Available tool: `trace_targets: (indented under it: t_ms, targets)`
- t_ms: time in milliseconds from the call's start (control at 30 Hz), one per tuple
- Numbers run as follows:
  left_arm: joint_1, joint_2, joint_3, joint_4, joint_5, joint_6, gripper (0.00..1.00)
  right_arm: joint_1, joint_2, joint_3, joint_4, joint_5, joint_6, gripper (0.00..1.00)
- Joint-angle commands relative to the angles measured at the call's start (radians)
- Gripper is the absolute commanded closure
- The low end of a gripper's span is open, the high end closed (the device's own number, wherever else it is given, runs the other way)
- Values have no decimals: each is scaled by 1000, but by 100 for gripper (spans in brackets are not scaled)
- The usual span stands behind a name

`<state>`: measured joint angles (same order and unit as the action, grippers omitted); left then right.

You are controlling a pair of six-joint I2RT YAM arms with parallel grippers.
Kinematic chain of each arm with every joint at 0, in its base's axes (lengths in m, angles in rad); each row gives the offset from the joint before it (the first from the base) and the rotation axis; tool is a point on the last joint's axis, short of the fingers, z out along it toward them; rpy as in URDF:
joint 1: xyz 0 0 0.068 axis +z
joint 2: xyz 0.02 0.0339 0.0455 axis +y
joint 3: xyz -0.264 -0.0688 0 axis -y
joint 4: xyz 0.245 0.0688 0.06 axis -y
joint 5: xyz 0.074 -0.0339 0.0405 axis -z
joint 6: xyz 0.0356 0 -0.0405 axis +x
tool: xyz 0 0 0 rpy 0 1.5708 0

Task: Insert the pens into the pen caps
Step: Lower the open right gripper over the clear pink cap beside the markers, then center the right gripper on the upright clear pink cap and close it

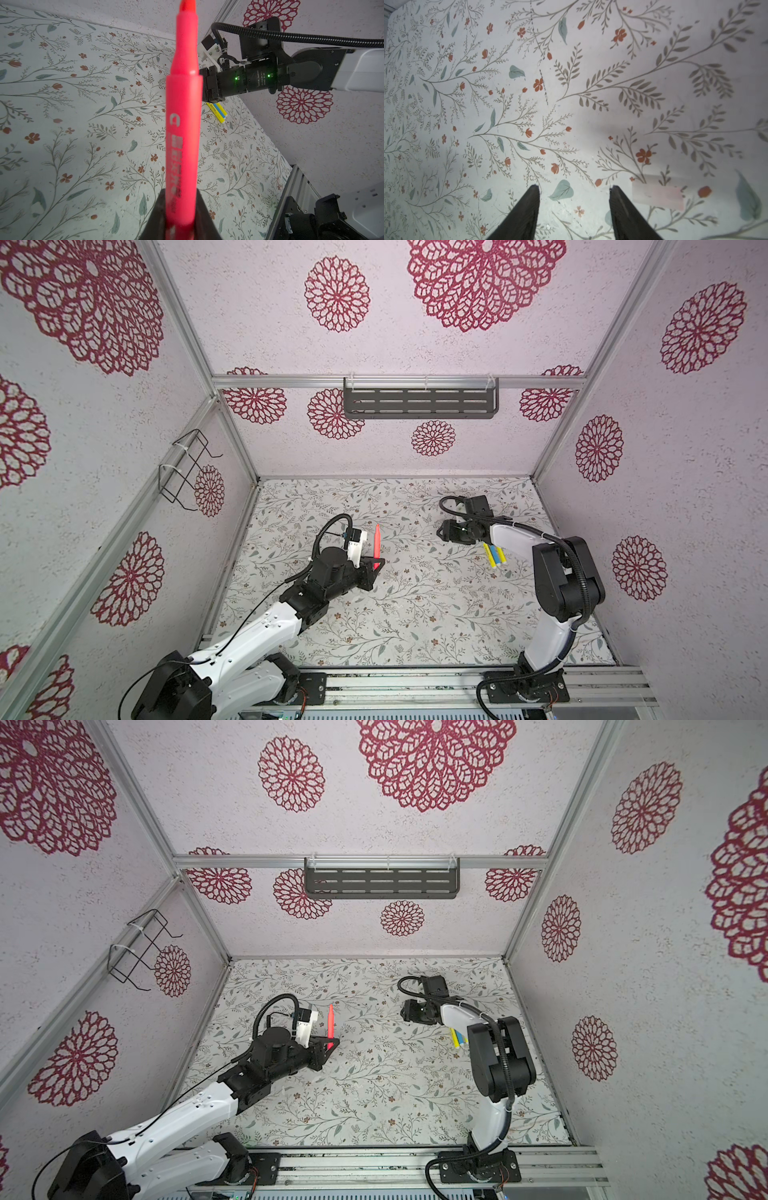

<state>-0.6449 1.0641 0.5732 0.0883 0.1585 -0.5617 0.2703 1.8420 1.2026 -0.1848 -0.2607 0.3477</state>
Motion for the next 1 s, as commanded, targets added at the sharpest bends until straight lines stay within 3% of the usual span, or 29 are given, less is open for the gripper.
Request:
trace_targets:
  t_ms: [0,367,967]
  targets:
    - [8,-21,-13,6,-13,10,100,-32,11,63,-61,31,-47,42]
    - [8,-59,-32,-5,-24,6,100,-83,75,111,-107,22,-78,42]
    - [8,-65,-27,-10,-26,6,100,-83,33,-30,-30,-29,-64,43]
